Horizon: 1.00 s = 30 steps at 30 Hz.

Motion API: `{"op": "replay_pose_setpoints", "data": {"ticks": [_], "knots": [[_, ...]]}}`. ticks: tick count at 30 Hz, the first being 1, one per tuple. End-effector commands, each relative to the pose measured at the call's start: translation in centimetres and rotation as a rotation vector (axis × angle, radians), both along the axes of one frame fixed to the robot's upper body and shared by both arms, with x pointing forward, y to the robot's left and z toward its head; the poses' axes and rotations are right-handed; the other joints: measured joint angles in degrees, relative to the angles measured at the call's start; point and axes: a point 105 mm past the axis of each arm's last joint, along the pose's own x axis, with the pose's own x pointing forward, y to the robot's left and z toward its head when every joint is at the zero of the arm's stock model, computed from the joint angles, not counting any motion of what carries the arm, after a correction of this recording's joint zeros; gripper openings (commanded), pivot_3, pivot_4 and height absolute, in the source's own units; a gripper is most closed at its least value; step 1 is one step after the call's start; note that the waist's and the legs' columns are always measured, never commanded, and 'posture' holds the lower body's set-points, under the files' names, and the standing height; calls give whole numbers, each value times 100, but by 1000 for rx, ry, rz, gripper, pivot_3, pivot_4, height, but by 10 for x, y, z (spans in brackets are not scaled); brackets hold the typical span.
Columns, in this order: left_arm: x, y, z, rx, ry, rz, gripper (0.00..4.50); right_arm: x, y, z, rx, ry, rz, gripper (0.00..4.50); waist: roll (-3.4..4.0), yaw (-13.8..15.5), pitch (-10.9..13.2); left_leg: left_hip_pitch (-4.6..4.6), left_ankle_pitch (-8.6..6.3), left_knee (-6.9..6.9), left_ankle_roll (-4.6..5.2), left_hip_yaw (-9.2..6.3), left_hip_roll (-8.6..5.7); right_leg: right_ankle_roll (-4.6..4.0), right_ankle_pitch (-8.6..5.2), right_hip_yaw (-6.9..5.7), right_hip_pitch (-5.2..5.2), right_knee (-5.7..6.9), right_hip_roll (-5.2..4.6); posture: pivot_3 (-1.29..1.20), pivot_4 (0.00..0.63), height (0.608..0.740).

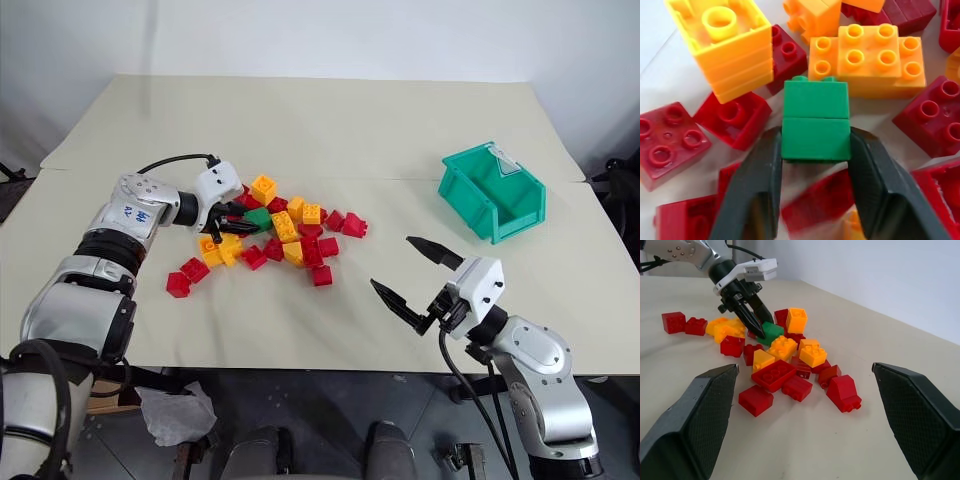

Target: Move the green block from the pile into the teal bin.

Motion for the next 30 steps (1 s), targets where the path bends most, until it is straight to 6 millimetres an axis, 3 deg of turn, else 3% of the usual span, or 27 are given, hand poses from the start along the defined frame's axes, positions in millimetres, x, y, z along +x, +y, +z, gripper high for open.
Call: {"op": "replay_pose_setpoints", "data": {"ticks": [1,6,9,12,16,18,21,25,27,28,30], "knots": [[-2,4,5,-37,5,-5,1469,-7,-2,13,8,-67,-3,4500,0,2,0,0,0,0,0,0,0,0,0,0,0,0,0,0,150,740],[-3,0,39,-114,-101,-84,1469,-9,-4,13,3,-66,-7,4500,-3,8,2,-6,0,-1,0,-1,0,0,0,-1,-3,-2,0,0,150,740],[-25,-24,74,-182,-162,-360,1469,-12,-11,13,-9,-63,-31,4500,-5,21,3,-8,0,-1,0,-1,-1,0,0,-1,-3,-3,0,0,150,740],[-41,-55,82,-180,-168,-564,1469,-16,-21,13,-21,-58,-69,4500,-6,108,4,-16,-1,2,2,-4,-2,6,3,-2,-6,-7,0,0,150,740],[-54,-114,69,-200,-94,-729,1469,-24,-38,11,-39,-40,-143,4500,-7,232,4,-16,-5,9,8,-9,-7,18,10,-2,9,-17,0,0,150,740],[-63,-149,54,-210,-44,-806,1469,-30,-48,8,-48,-24,-188,4500,-8,228,5,-21,-8,15,14,-9,-8,25,13,-2,9,-25,0,0,150,740],[-69,-183,30,-174,-18,-837,1469,-38,-55,4,-60,-5,-232,4500,-8,190,6,-22,-8,10,14,-10,-9,26,14,-2,8,-27,0,0,150,740],[-70,-213,-4,-93,-1,-810,1469,-48,-61,-1,-63,25,-277,4500,-4,139,3,-15,-8,12,14,-8,-8,25,14,1,7,-25,0,0,150,740],[-70,-222,-11,-87,0,-793,1469,-53,-61,-2,-54,40,-292,4500,-4,143,3,-16,-8,16,14,-8,-8,24,13,2,7,-24,0,0,150,740],[-72,-225,-13,-89,12,-802,2197,-55,-61,-1,-24,46,-305,4500,-4,142,3,-17,-8,17,14,-8,-8,24,13,3,7,-25,0,0,150,740],[-76,-230,-16,-103,36,-820,2793,-56,-61,3,34,49,-326,4500,-4,158,3,-20,-8,19,14,-8,-8,24,13,4,6,-25,0,0,150,740]]}}
